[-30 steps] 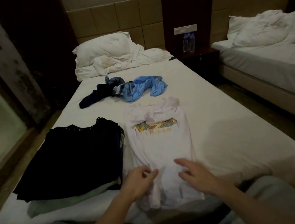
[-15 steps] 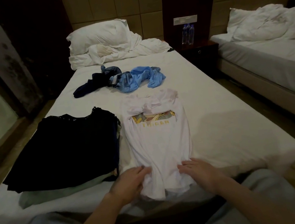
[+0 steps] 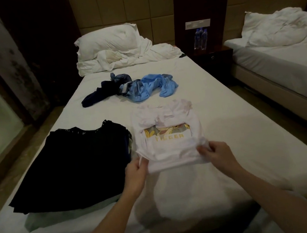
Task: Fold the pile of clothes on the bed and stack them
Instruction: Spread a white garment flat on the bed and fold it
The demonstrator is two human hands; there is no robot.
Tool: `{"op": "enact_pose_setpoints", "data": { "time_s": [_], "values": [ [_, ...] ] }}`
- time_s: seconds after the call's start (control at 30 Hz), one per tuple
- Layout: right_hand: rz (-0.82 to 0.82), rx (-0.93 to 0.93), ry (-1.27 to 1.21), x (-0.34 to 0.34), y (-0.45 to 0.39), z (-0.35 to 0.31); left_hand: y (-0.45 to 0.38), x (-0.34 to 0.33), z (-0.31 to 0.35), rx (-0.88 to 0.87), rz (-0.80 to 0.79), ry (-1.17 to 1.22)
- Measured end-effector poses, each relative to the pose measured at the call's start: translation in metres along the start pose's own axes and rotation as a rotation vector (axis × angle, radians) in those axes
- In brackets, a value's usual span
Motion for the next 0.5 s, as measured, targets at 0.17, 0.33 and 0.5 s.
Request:
{"op": "enact_pose_setpoints", "data": {
  "time_s": [0.17, 0.33, 0.5],
  "values": [
    [0.133, 0.022, 0.000, -0.004, -0.089, -0.044, -0.088, -0.005, 0.044, 0.072, 0.227, 0.265],
    [0.141, -0.013, 0.067, -0.015, -0.187, -0.056, -0.192, -0.003, 0.067, 0.108, 0.170, 0.227],
    [0.112, -0.168, 0.158, -0.051, -0.288, -0.028, -0.294, -0.023, 0.055, 0.144, 0.128, 0.012]
  ]
}}
Point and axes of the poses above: each hand's wrist, its own y-axis away from the middle knuckle, its own x-axis out of the back of the hand, z = x × y, the point moved 2 cm from there along -y, towards the middle knuckle, and after that the axes turned 1 degree about z, right-handed, at the moved point
